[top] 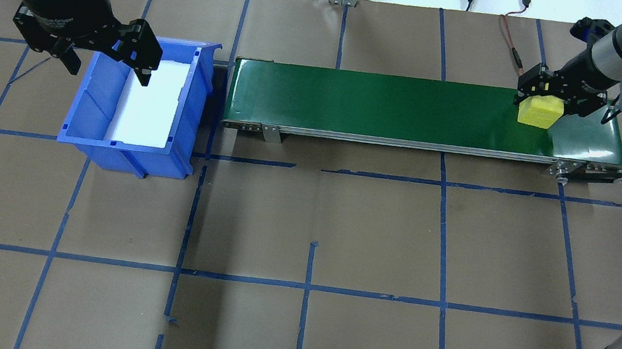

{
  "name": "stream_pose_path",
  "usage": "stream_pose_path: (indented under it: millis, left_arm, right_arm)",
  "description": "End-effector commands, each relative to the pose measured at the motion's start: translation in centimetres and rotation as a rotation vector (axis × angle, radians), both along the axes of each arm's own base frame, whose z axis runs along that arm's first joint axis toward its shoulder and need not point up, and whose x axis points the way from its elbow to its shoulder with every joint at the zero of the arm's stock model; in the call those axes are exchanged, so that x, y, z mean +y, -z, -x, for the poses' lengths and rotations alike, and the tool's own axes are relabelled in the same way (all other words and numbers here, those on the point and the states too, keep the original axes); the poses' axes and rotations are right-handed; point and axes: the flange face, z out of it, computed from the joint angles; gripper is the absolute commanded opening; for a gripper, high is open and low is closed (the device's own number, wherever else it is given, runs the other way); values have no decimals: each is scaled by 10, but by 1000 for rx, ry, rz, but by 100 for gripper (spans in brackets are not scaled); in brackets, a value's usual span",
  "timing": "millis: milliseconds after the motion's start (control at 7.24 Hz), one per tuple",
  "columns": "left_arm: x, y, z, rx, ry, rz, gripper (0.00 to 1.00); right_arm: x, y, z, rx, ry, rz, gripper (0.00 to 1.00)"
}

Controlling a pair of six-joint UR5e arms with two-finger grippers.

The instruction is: Move block left to right into plate

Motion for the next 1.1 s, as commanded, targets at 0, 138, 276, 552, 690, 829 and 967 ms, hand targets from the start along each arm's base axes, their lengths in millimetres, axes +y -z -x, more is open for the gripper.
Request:
stream_pose_path:
  millis: [0,138,276,552,690,829,967]
  left_arm:
    - [0,8,0,11,0,-33,100]
    - [-3,16,1,12,1,-48,100]
    - [-6,21,2,12,4,-56,100]
    - [-15,23,1,12,6,-23,100]
    - [-26,29,5,23,11,10,100]
    - [-27,32,12,72,17,7,100]
    - [-27,32,16,111,19,7,100]
  right_arm:
    - [3,-5,7,56,33,-24,32]
    - [9,-32,13,138,40,-14,19]
    - [28,-68,14,146,33,-46,18]
    - [84,-127,90,262,-55,-105,16]
    - [124,-124,173,252,-73,-173,16]
    - [172,-117,251,259,-152,-251,16]
    - [228,-103,317,235,-137,-286,15]
